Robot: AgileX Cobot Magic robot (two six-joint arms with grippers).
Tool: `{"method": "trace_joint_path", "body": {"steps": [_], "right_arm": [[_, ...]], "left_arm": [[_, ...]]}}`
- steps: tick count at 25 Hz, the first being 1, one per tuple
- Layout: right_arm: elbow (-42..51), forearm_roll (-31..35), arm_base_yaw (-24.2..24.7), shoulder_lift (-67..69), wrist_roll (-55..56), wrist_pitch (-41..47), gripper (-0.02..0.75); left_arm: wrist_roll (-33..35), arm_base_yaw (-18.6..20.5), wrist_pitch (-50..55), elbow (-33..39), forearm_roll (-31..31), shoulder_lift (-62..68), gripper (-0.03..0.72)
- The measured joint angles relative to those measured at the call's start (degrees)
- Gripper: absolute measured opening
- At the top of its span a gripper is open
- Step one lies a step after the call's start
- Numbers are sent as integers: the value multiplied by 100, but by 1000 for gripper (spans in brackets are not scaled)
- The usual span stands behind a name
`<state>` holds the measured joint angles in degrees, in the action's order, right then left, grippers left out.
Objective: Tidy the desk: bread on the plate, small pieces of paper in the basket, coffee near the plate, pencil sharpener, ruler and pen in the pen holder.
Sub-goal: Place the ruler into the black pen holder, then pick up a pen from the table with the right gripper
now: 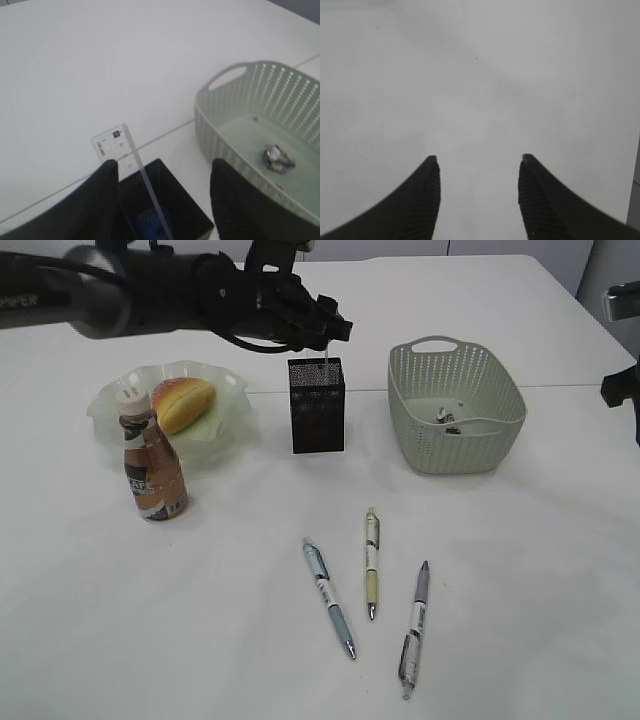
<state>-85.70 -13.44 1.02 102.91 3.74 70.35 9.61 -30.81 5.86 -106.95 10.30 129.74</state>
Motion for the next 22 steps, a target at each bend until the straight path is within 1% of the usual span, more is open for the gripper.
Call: {"method": "trace_joint_path", "body": {"steps": [7, 10, 16, 19, 22], "right_arm": [[0, 129, 0, 0, 0, 0, 402], [0, 289, 0, 0, 0, 0, 402], [0, 732, 0, -233, 22, 0, 402], [0, 1112, 0, -383, 22, 0, 402], [0, 1450, 0, -522, 29, 0, 402]], "left_arm": [[0, 0, 2195, 0, -655, -928, 428], [-152, 0, 3213, 0, -728, -1301, 427], [-1120, 144, 5256, 0, -804, -1893, 427], [-1430, 317, 6165, 0, -1063, -2172, 427], [-1613, 442, 6460, -11, -1412, -2477, 427]]}}
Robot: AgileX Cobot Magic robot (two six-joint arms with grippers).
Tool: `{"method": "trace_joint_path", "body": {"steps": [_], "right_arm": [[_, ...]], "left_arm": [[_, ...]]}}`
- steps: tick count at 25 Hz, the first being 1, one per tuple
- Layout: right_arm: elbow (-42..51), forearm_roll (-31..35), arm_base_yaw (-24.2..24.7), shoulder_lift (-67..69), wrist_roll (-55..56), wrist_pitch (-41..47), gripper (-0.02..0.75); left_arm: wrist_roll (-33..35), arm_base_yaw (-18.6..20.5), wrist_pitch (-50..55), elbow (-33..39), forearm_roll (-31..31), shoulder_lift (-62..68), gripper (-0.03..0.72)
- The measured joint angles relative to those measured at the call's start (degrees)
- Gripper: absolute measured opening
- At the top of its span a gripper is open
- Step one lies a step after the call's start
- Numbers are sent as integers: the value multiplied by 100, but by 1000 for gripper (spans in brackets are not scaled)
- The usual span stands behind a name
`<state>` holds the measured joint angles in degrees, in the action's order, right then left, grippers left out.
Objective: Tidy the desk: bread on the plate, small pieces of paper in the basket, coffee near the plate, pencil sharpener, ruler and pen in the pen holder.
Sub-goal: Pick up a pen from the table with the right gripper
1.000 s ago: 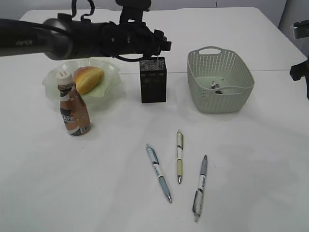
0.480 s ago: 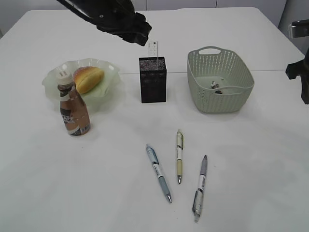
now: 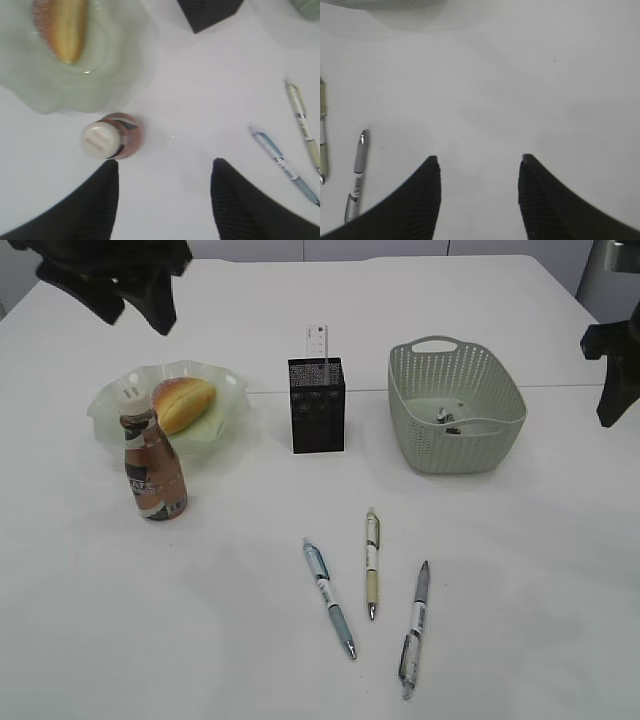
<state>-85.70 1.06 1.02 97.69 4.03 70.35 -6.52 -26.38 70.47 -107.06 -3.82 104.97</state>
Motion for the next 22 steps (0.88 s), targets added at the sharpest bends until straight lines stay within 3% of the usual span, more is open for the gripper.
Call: {"method": "trace_joint_path", "body": {"steps": [6, 12, 18, 22], "right_arm": [[0, 525, 0, -211, 5, 0, 402], [0, 847, 0, -469, 14, 0, 402], [0, 989, -86, -759, 14, 11, 402], [0, 1025, -393, -940, 42, 22, 402]], "left_arm": [[-353, 79, 100, -45, -312, -766, 427], [-614, 353, 127, 107, 39, -1266, 427], [-710, 364, 136, 1196, 131, -1906, 427], [-933, 364, 136, 2186, 103, -2407, 427]]}}
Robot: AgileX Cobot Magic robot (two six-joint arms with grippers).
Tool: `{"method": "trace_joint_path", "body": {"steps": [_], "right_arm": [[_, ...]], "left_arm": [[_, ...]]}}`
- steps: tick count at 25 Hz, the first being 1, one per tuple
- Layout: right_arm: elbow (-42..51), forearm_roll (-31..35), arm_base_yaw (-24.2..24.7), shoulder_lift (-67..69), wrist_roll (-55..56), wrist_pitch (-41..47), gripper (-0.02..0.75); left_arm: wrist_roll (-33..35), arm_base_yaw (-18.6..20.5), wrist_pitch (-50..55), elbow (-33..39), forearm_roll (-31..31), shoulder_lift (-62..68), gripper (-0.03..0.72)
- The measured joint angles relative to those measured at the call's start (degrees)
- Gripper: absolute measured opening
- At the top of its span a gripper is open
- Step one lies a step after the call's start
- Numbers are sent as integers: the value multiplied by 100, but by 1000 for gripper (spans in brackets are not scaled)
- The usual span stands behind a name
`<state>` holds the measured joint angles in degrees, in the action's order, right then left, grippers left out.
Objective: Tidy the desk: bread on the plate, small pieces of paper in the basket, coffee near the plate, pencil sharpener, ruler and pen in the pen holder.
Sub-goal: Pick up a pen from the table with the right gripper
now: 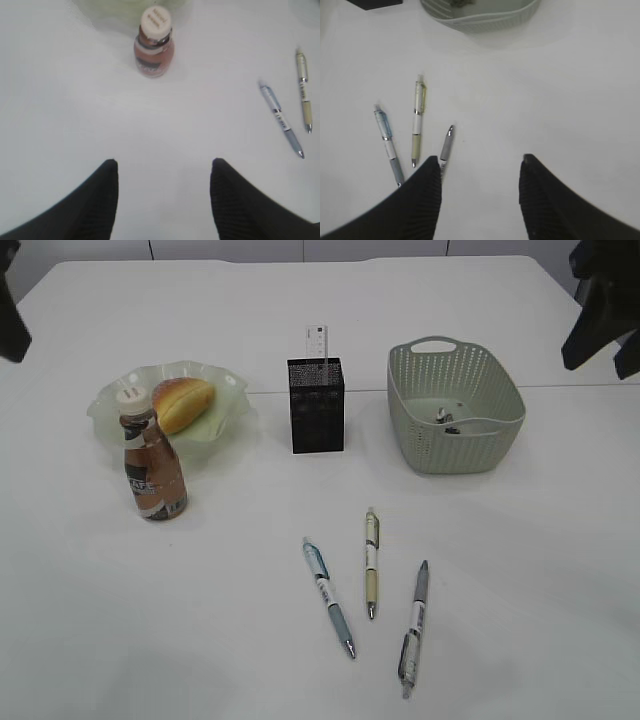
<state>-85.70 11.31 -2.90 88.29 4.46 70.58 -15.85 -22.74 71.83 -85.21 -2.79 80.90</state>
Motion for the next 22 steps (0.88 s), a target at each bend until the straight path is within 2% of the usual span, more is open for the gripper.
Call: {"method": "trace_joint_path", "body": {"steps": [5, 10, 15, 22], "right_arm": [[0, 10, -393, -71, 185, 22, 402], [0, 10, -490, -71, 499, 34, 402], [10, 83, -529, -71, 899, 60, 402], [156, 119, -1271, 5, 1016, 69, 402]], "left_arm": [[-345, 96, 0, 818, -142, -541, 426], [-381, 177, -11, 1469, -21, -899, 426], [-385, 177, -11, 1564, 84, -1209, 400], [-394, 177, -11, 1564, 107, -1391, 375]]}}
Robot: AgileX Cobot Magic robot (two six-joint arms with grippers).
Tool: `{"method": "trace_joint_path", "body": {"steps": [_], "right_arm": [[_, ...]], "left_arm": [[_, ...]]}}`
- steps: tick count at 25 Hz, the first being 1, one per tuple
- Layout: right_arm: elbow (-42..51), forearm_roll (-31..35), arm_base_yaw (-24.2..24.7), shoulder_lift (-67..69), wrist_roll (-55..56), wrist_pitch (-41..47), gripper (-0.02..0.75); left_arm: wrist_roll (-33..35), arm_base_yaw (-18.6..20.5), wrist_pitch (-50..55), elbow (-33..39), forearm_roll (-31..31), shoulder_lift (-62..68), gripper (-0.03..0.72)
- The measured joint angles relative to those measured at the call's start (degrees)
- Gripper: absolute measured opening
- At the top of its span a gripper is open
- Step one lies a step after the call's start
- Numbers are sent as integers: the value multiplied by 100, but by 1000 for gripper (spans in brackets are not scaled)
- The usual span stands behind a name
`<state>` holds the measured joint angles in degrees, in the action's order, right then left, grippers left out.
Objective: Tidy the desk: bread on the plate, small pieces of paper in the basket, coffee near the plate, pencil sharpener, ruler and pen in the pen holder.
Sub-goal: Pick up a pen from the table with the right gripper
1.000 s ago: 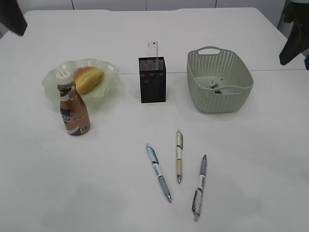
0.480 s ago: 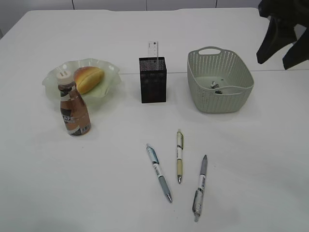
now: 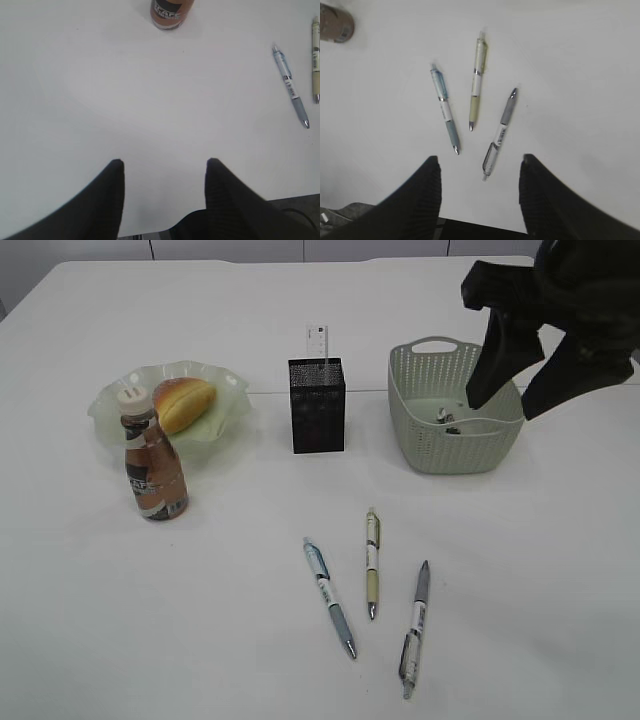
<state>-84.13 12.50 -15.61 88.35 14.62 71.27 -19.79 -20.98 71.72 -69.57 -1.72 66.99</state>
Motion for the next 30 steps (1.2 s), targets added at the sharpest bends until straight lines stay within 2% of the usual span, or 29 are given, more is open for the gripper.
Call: {"method": "trace_joint_path", "body": {"steps": [9, 16, 22, 30], "right_arm": [[22, -220, -37, 173, 0, 0, 402], [11, 574, -50, 626, -68, -477, 402], [3, 650, -392, 1254, -131, -808, 402], [-10, 515, -454, 1782, -334, -1260, 402]], "left_arm": [[0, 0, 0, 8, 203, -13, 374], [0, 0, 0, 8, 223, -16, 374], [0, 0, 0, 8, 237, -77, 374], [0, 0, 0, 8, 391, -81, 374]]}}
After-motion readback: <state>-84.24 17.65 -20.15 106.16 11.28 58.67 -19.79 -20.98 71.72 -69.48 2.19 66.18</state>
